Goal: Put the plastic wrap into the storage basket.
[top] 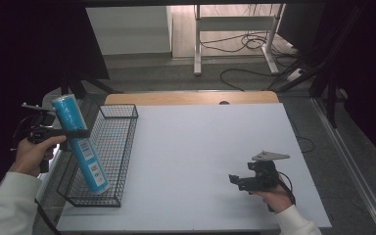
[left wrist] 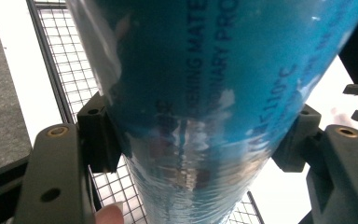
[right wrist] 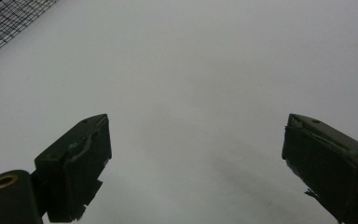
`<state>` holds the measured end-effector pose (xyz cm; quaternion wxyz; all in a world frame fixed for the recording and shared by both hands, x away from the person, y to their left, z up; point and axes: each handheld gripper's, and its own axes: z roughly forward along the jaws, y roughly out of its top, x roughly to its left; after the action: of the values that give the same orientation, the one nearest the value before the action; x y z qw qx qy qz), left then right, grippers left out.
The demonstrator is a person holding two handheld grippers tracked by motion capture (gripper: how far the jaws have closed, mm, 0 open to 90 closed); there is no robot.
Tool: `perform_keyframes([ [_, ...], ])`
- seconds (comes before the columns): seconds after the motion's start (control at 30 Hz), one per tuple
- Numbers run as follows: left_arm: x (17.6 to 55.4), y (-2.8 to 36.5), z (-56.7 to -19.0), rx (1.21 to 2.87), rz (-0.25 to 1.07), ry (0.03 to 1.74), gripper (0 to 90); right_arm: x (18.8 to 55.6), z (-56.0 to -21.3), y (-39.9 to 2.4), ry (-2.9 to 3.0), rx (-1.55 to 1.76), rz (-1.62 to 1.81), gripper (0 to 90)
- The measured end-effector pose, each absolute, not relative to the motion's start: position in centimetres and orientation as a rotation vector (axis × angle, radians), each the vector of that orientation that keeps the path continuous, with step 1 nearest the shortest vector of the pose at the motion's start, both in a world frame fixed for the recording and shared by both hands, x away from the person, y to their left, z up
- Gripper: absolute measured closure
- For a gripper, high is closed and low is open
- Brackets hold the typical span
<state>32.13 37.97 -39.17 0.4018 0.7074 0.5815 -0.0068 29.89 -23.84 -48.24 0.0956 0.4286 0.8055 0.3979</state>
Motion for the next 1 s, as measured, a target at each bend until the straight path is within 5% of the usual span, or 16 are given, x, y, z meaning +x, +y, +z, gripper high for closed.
perform_keyframes([
  [1.0,40.5,32.4,-45.0,1.751,0.029,1.708,31.7,30.0,-48.5,-23.8,2.385,1.284,1.144,8.3],
])
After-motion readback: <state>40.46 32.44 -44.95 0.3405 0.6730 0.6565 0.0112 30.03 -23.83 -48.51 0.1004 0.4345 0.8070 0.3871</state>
